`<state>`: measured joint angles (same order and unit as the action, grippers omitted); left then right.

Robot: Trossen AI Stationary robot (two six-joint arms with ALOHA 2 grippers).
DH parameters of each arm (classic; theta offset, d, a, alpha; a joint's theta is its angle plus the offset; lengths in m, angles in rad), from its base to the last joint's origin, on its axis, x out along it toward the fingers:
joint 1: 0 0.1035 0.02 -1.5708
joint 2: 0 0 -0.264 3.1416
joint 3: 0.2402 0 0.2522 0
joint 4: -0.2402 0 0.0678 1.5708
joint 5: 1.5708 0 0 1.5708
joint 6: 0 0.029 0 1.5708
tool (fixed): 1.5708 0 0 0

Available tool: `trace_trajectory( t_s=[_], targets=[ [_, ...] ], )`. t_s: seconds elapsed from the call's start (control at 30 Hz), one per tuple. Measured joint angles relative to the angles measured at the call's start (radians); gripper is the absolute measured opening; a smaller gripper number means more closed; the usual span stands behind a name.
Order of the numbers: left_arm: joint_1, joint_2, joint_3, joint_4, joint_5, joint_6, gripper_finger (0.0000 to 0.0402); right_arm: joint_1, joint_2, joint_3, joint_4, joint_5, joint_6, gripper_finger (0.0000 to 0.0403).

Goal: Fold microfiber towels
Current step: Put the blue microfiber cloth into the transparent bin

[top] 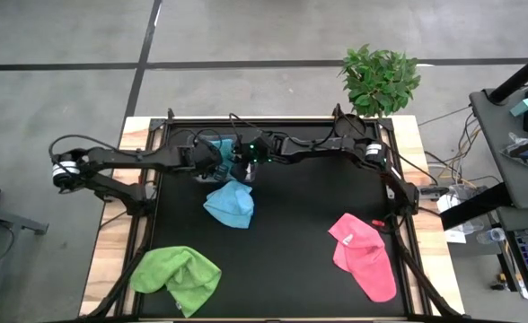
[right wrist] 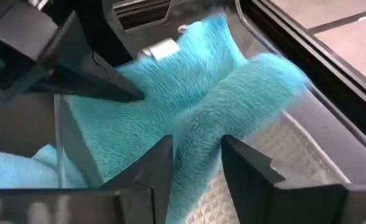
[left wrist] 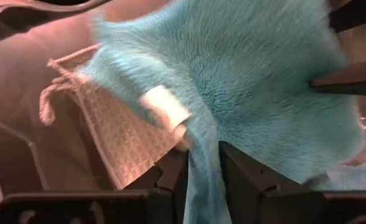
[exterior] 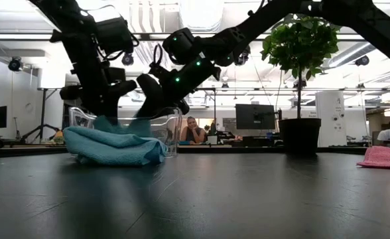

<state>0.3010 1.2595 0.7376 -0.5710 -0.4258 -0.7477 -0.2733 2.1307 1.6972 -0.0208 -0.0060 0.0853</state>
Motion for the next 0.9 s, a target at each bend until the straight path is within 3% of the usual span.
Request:
trace_trajectory(
  t_s=[0.37, 0.6, 0.9],
  targets=[
    [-0.001, -0.056, 0.003, -0.006, 0.004, -0.003, 0.0076, 0.001, -0.029, -0.001, -0.067, 0.001, -0.004, 0.0148],
    [-0.012, -0.102, 0.026, -0.002, 0.027, 0.023, 0.0071, 0.030, -0.115, -0.027, -0.128, -0.002, -0.047, 0.0148],
    [-0.040, -0.028, 0.080, -0.005, 0.060, 0.101, 0.0024, 0.122, -0.401, -0.297, -0.122, -0.002, -0.128, 0.0130]
  ],
)
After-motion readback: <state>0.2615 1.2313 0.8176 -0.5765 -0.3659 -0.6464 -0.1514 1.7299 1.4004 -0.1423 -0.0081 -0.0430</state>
